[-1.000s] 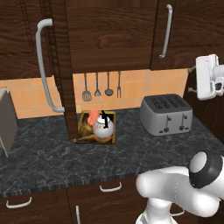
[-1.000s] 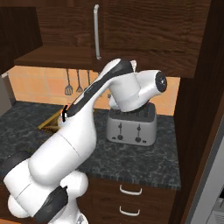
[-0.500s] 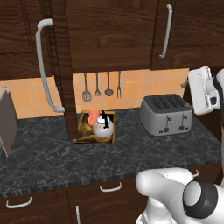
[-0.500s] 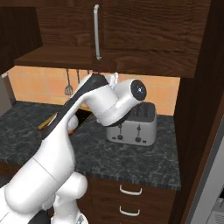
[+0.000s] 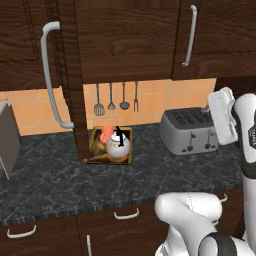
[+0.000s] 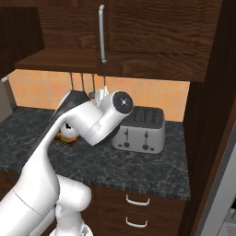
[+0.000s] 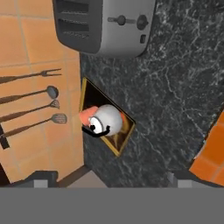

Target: Pick the kettle from the counter and place it on the tray. Then pick the mug from the cabinet and place it on the tray. Then close the cabinet doors.

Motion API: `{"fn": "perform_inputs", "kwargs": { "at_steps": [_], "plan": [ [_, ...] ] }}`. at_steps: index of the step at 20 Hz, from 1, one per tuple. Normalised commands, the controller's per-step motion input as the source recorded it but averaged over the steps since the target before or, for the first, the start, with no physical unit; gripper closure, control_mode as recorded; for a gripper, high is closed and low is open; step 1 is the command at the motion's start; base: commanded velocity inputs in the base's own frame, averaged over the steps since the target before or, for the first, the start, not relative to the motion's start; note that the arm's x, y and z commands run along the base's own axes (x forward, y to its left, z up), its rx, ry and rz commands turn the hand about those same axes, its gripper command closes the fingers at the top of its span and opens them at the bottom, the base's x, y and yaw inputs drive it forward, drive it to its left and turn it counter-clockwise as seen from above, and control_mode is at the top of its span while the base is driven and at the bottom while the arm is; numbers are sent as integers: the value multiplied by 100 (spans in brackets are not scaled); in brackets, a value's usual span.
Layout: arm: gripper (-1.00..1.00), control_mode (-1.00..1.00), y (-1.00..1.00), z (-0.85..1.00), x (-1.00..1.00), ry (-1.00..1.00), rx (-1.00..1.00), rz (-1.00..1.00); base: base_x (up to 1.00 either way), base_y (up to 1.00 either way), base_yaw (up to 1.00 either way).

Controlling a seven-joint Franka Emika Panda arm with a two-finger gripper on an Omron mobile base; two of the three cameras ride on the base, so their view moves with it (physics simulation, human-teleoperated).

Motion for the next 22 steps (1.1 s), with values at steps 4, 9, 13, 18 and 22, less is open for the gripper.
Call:
{"fn": "perform_inputs", "kwargs": {
  "at_steps": [4,9,13,18,22],
  "plan": [
    [-100,-100,36,-26,-55,-8,-12,4,0,0,0],
    [-100,-100,91,-8,-28,-20,-22,0,0,0,0],
    [-100,-100,100,0,-13,-15,-33,-13,0,0,0],
    [-100,-100,41,-43,-3,-3,-29,-6,0,0,0],
    [-100,-100,1,-2,-12,-26,-40,-15,0,0,0]
  ]
}}
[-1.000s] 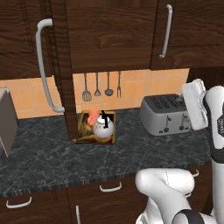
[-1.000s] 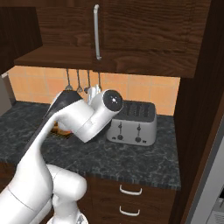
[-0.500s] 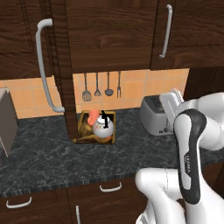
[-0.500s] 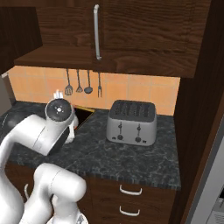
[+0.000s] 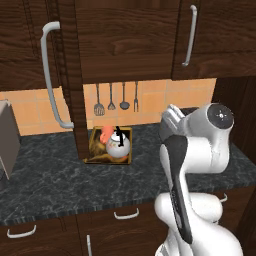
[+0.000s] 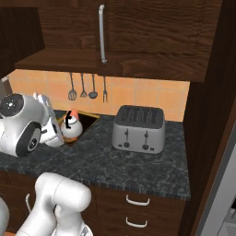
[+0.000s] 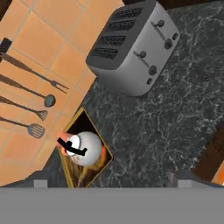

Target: Pick the kettle from the counter and place it on the tray. Then pick the mug from the cabinet and place it on the tray. Then close the cabinet doors.

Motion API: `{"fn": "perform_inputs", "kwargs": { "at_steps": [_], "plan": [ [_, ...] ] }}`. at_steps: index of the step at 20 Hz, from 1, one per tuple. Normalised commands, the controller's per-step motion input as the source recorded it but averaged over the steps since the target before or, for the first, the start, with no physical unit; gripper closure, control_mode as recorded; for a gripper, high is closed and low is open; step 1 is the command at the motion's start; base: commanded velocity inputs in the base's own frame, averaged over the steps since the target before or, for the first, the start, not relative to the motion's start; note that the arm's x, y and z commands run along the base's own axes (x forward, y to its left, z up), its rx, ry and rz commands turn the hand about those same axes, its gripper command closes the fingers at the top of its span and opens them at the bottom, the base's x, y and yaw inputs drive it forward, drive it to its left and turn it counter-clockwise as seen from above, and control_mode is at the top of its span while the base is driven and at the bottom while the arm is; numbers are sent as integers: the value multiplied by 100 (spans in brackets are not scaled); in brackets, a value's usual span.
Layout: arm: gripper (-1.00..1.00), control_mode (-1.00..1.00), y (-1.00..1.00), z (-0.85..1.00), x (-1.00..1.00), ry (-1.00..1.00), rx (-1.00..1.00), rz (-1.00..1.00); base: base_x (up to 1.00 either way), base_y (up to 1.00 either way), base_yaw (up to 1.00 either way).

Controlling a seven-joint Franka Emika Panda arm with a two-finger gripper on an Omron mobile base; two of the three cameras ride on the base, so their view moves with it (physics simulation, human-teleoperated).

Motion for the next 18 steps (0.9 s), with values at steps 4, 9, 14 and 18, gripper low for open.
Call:
{"fn": "perform_inputs", "kwargs": {
  "at_steps": [4,9,14,18],
  "plan": [
    [-100,-100,0,-7,-11,-36,-51,-18,0,0,0],
    [-100,-100,-30,-18,-3,-42,-46,-1,0,0,0],
    [-100,-100,-49,2,-16,-47,-58,-9,0,0,0],
    [-100,-100,-27,-2,-23,-32,-67,-27,0,0,0]
  ]
}}
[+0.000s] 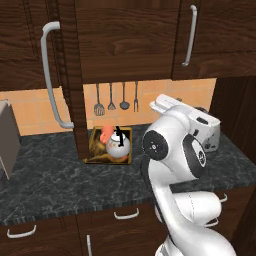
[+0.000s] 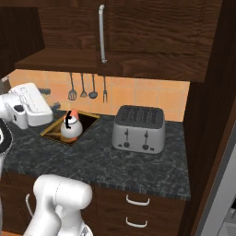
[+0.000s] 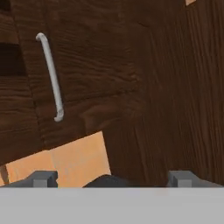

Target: Pick the kettle from the counter and place it on the tray. Then pick the mug from the cabinet and place it on the tray. Then close the cabinet doors.

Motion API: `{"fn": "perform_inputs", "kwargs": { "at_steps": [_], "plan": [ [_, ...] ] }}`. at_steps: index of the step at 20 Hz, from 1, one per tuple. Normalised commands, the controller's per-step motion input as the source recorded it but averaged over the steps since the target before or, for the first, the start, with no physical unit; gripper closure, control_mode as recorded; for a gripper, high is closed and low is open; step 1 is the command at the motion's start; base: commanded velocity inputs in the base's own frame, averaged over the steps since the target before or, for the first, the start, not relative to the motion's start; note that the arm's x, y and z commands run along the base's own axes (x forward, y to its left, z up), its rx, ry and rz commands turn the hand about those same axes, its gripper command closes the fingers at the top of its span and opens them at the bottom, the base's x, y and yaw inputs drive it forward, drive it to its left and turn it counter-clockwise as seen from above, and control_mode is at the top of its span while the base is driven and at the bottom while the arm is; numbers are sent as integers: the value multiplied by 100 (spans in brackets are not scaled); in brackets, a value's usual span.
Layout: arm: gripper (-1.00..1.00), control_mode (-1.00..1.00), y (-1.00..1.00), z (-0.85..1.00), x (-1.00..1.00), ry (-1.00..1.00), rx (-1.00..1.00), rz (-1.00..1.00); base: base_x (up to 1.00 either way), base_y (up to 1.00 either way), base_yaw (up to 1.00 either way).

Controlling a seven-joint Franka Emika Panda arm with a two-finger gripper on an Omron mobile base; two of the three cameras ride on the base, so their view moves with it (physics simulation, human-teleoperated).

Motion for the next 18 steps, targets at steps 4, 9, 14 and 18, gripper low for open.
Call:
{"fn": "perform_inputs", "kwargs": {
  "at_steps": [4,9,14,18],
  "plan": [
    [-100,-100,-49,-22,-18,-22,-71,-24,0,0,0],
    [-100,-100,-47,-27,-19,-31,-70,-11,0,0,0],
    [-100,-100,71,-41,-39,-23,-50,-14,0,0,0],
    [-100,-100,86,-6,-29,0,-24,-11,0,0,0]
  ]
}}
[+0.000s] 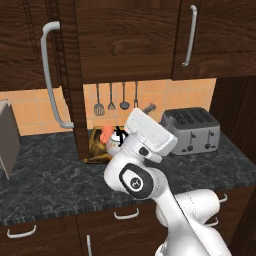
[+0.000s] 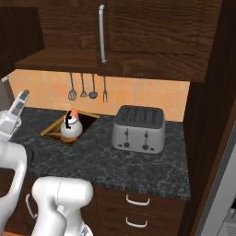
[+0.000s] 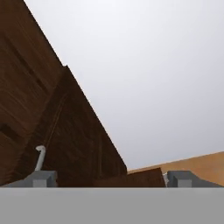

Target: Pick the kettle from the counter and place it on the tray. Then pick the mug from the cabinet and place it on the tray. Then close the cabinet doors.

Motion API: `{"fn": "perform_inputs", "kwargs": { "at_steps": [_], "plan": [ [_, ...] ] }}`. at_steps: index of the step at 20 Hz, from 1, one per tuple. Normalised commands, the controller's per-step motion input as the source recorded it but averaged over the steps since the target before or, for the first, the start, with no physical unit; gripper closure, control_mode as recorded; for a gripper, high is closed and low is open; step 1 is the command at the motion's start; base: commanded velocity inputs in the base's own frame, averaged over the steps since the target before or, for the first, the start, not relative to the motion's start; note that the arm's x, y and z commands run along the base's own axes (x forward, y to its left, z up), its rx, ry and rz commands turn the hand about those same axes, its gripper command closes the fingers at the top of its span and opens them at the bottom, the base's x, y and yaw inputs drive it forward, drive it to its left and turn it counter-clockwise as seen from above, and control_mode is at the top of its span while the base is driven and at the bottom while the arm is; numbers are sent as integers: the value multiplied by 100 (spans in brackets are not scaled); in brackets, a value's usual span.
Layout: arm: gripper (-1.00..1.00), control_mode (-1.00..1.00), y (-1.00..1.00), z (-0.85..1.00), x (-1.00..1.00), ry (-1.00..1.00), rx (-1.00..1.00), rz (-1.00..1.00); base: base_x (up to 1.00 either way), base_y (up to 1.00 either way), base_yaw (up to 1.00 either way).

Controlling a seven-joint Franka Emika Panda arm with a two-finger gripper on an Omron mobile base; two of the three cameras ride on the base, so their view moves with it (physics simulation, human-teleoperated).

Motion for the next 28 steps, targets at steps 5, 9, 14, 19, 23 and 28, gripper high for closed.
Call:
{"fn": "perform_inputs", "kwargs": {
  "at_steps": [5,9,14,19,23,28],
  "plan": [
    [-100,-100,55,-20,-48,0,-15,-11,0,0,0],
    [-100,-100,63,-13,-43,2,-8,0,0,0,0],
    [-100,-100,75,0,-35,12,-3,-4,0,0,0],
    [-100,-100,70,-1,-18,13,-3,-8,0,0,0],
    [-100,-100,48,-19,0,6,0,-7,0,0,0],
    [-100,-100,28,-49,11,0,-1,0,0,0,0]
  ]
}}
